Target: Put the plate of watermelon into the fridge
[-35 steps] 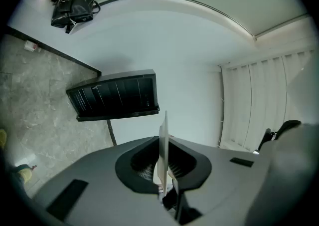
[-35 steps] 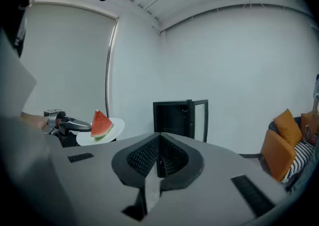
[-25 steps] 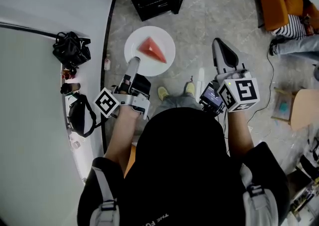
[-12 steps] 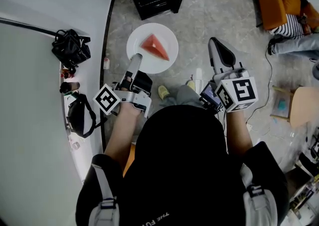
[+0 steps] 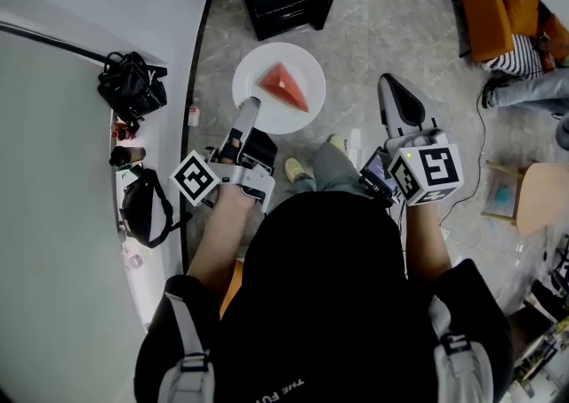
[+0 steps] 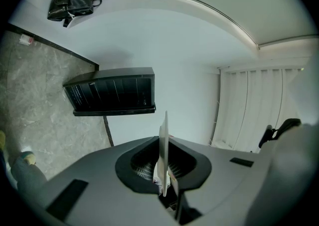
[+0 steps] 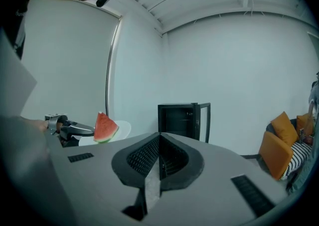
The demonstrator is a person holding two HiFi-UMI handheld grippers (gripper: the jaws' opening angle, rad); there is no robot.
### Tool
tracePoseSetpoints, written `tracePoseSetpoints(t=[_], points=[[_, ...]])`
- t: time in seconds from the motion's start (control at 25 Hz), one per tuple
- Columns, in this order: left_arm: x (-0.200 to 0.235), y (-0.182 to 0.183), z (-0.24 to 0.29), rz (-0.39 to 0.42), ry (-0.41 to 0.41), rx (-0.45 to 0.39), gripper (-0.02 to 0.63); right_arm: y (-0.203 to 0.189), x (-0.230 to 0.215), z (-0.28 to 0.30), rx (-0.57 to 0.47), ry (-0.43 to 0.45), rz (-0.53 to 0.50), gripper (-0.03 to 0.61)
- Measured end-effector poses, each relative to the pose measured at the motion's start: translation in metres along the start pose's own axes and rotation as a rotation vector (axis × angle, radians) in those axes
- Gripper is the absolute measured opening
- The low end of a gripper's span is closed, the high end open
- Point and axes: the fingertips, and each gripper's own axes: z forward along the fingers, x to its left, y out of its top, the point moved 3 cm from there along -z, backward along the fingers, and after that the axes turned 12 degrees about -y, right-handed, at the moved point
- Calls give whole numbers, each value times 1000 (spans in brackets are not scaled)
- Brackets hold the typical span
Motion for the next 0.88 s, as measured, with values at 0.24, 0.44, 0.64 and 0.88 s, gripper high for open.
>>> tracePoseSetpoints(t=[0.24,0.44,0.64,0.88], points=[[5,3,3,-3,8,2,34,-1,-2,7,17,-11,-13,11],[9,6,12,4,14,3,34,-4,-9,19,28,-7,-3,11],[12,8,24,5,21,-6,35,-3,-16,35,30,10,14,11],[22,20,45,11,37,-17,35,3,-30,62,27,10,31,11]])
